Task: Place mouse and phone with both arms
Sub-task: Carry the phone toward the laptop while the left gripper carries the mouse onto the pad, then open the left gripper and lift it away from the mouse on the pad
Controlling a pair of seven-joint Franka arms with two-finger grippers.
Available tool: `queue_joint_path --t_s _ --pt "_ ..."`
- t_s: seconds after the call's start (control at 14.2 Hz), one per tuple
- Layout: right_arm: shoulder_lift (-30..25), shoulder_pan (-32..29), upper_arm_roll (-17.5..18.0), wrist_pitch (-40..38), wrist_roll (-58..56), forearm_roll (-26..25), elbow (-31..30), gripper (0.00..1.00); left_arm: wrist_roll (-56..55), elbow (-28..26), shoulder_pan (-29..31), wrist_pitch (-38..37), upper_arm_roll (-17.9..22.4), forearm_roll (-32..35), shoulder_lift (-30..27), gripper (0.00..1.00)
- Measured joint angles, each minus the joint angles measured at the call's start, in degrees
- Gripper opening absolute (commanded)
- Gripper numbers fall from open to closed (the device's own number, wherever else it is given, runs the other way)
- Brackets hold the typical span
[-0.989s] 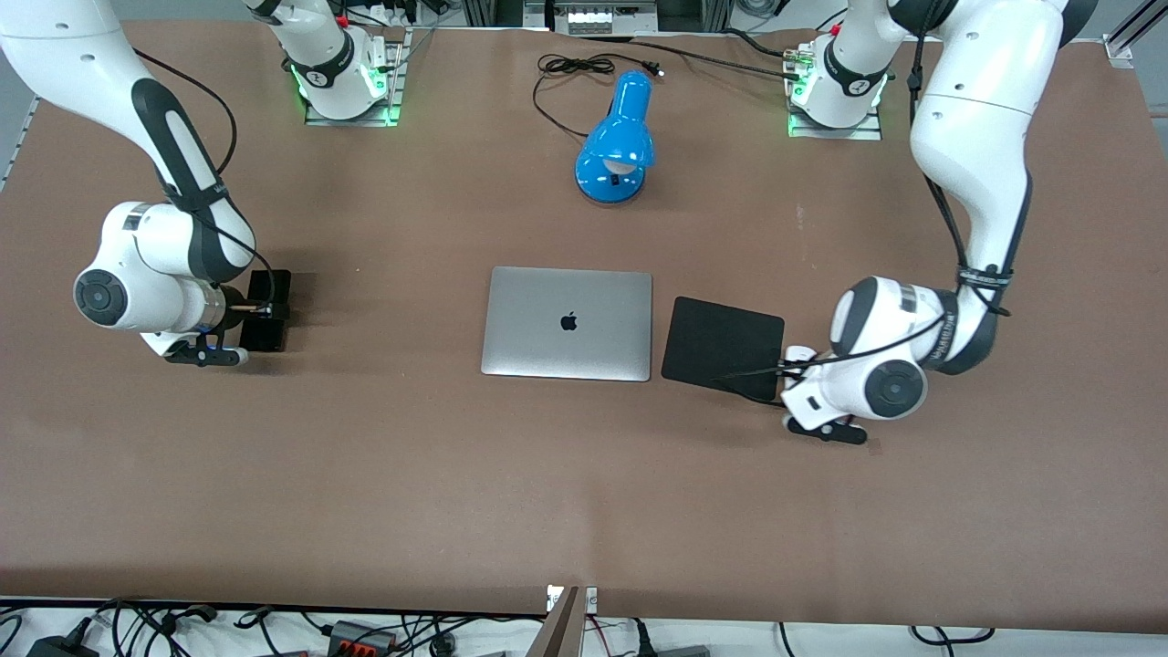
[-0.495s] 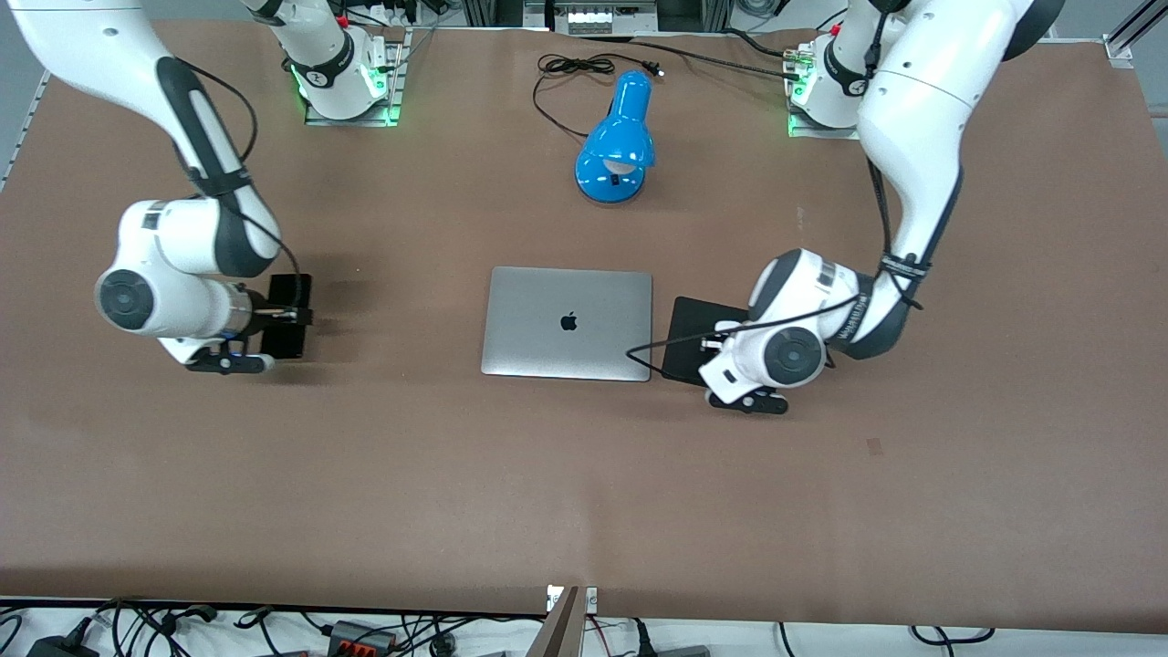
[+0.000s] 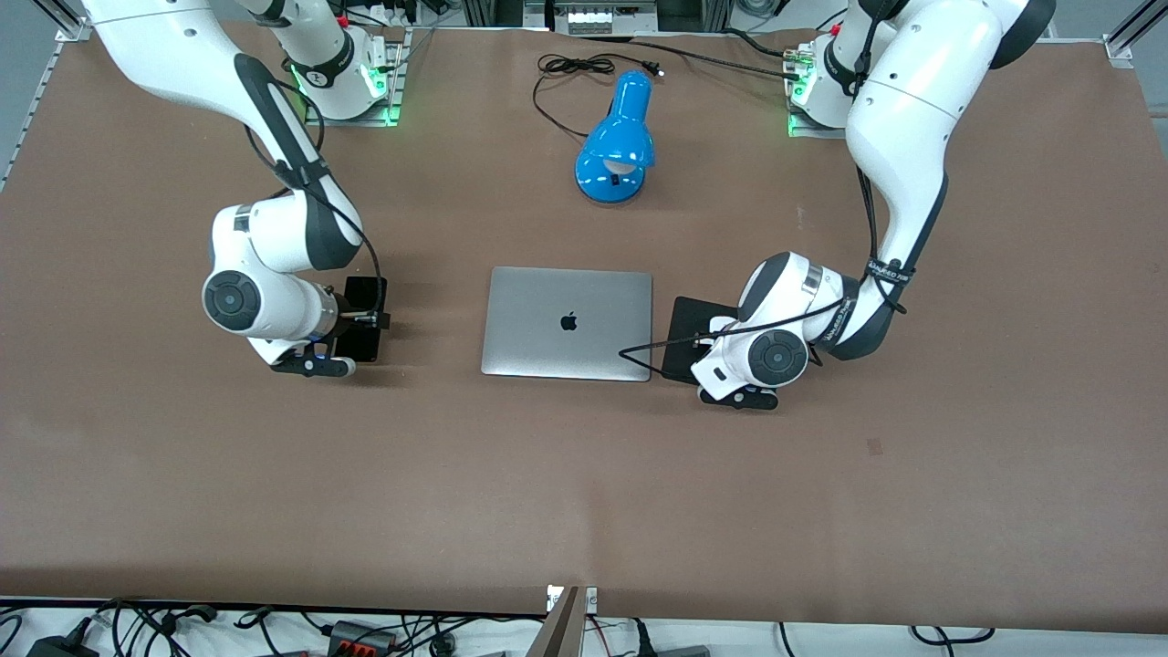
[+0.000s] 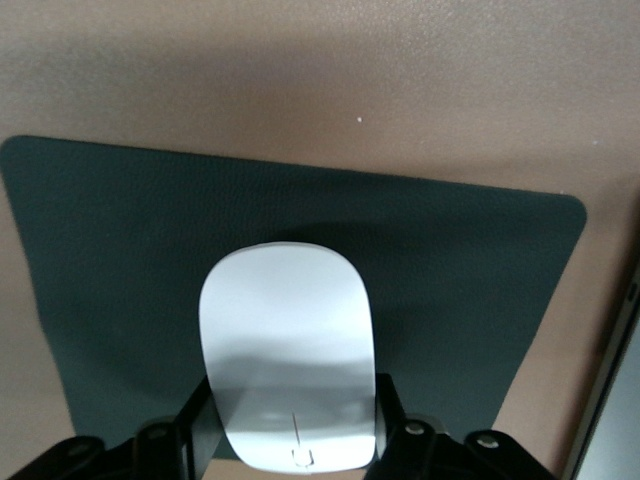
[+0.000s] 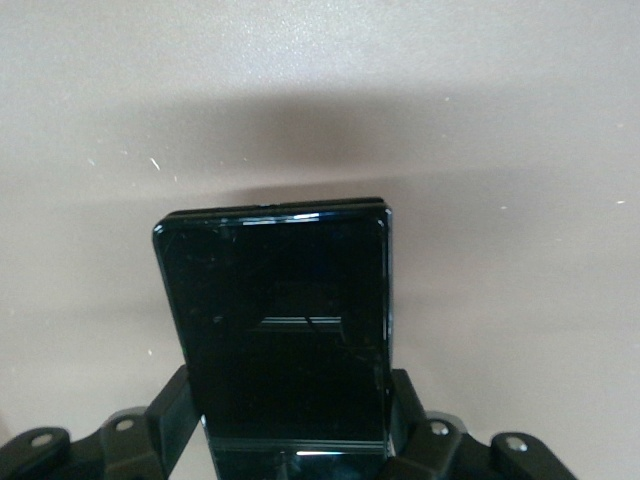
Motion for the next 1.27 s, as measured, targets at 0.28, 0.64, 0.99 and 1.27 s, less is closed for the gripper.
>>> queue_joint_path --t_s 0.28,0.64,0.99,1.27 --pt "2.21 4.51 0.04 4.22 7.81 0.08 0.22 0.23 -0.05 0.73 0.27 0.25 0.02 0.00 -0.12 1.00" --pt "4.66 8.58 0.04 5.28 13.77 0.08 2.00 0.23 -0.52 5.92 4.22 -11.73 0.89 0.08 -8.27 1.00" --pt "6.03 9.85 0.03 5.29 13.77 0.08 3.21 0.23 -0.75 6.88 7.94 -23.34 0.87 0.07 -17.94 1.00" --pt "6.52 11.38 0.04 5.29 13.77 0.08 3.98 0.23 -1.44 7.25 10.51 -31.81 1.01 0.08 -28.28 1.00"
